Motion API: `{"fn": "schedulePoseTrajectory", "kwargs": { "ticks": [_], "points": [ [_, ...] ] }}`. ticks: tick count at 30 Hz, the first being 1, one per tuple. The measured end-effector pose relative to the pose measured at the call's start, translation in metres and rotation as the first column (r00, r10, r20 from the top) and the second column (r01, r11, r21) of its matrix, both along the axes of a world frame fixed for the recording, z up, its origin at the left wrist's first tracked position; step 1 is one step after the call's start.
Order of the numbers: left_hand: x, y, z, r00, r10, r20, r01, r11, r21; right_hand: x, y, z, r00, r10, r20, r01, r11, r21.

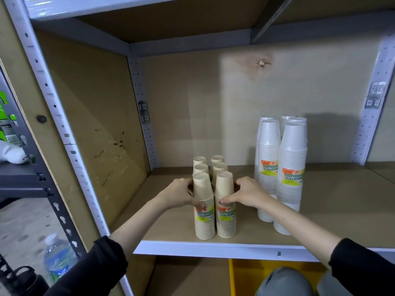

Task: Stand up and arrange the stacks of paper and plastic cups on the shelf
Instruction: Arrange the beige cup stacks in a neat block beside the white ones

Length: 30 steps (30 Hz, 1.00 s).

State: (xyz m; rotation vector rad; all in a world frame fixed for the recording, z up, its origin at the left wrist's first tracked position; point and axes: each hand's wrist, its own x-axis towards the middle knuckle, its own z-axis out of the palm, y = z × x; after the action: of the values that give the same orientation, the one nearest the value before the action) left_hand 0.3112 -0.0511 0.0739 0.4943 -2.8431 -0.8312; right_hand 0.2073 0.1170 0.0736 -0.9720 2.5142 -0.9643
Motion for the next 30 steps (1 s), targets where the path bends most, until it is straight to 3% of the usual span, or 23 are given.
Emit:
{"fn": "schedulePoseTrajectory", "kwargs": {
  "ticks": [6,14,19,22,26,28,30],
  "points": [
    [0.003,0.000,-0.008,0.999,0.024,-0.047,-0.022,0.999,0.041,-0.002,0.001,-0.011,1.000,-0.024,0.000,0.024,0.999,-0.043],
    [0.008,0.006,-0.040,0.998,-0.007,0.062,0.003,0.997,0.074,0.007,0.005,-0.045,0.995,-0.014,0.096,0.010,0.999,0.045],
    [0.007,0.007,-0.047,0.999,0.010,0.036,-0.014,0.995,0.099,0.005,0.002,-0.055,0.996,-0.030,0.089,0.027,0.999,0.031],
    [0.005,0.000,-0.057,0.997,0.041,0.066,-0.049,0.990,0.129,0.001,0.003,-0.061,0.997,-0.022,0.074,0.017,0.998,0.064],
    [0.006,-0.002,-0.078,0.974,-0.009,0.227,-0.018,0.993,0.116,0.001,0.005,-0.075,0.998,0.049,-0.039,-0.042,0.985,0.167],
    [0.007,0.002,-0.092,0.976,-0.096,0.197,0.058,0.980,0.190,0.002,0.005,-0.083,0.990,0.116,-0.078,-0.101,0.979,0.179],
    [0.004,0.002,-0.107,0.982,-0.076,0.172,0.054,0.990,0.131,0.004,0.005,-0.089,0.981,0.174,-0.087,-0.153,0.966,0.206]
  ]
}}
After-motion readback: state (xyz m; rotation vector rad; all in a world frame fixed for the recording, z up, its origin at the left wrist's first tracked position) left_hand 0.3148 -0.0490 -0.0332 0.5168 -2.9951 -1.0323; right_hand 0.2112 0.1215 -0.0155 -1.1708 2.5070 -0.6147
